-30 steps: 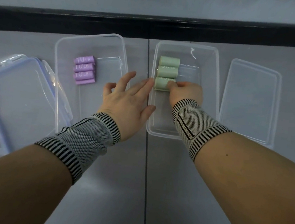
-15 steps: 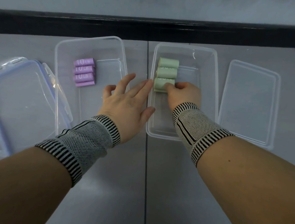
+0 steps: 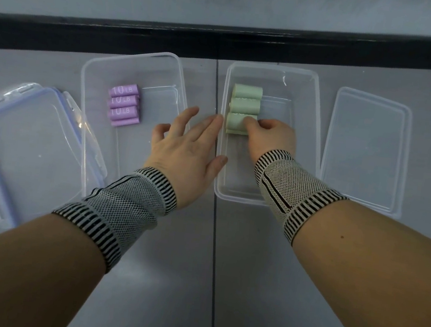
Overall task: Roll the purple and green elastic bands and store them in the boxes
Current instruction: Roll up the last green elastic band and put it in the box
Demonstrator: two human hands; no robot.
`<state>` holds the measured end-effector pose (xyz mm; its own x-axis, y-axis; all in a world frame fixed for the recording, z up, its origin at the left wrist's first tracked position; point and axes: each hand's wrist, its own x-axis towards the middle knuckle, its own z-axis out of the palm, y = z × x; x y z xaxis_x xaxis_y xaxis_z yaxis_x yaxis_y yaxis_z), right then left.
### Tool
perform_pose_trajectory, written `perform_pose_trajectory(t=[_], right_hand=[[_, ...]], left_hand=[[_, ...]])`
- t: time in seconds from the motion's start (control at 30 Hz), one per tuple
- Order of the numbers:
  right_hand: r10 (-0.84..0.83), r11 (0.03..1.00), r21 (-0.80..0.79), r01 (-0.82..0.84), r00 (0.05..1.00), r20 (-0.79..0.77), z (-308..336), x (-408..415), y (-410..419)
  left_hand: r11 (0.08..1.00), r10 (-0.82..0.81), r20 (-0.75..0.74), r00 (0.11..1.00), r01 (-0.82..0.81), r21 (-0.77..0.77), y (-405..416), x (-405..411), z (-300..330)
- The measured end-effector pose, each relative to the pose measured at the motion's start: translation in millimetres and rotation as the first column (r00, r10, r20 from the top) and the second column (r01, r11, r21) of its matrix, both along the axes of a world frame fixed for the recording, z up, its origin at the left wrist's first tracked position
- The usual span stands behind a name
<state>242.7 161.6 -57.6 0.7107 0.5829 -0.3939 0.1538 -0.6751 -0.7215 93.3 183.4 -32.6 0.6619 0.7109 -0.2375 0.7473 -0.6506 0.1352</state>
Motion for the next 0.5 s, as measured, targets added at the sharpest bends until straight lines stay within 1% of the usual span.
perform_pose_trajectory(t=[0.07, 0.17, 0.37, 0.5], right_hand=[[-0.009, 1.0, -0.005, 0.009, 1.0, -0.004, 2, 0, -1], [0.028, 1.0, -0.006, -0.028, 0.999, 0.015, 6, 1, -5], [0.131, 0.982, 0.129, -0.141, 0.988, 0.079, 41, 13, -37], [0.104, 0.98, 0.151, -0.126, 0.984, 0.145, 64, 55, -69]], left_hand=[[1.0, 0.003, 0.001, 1.0, -0.003, -0.003, 0, 0, 0], [1.0, 0.007, 0.025, 1.0, -0.007, 0.008, 0, -2, 0], [1.0, -0.023, 0.034, 0.999, 0.023, 0.0, -13, 7, 17], [0.995, -0.102, 0.065, 0.993, 0.103, -0.011, -27, 39, 40]])
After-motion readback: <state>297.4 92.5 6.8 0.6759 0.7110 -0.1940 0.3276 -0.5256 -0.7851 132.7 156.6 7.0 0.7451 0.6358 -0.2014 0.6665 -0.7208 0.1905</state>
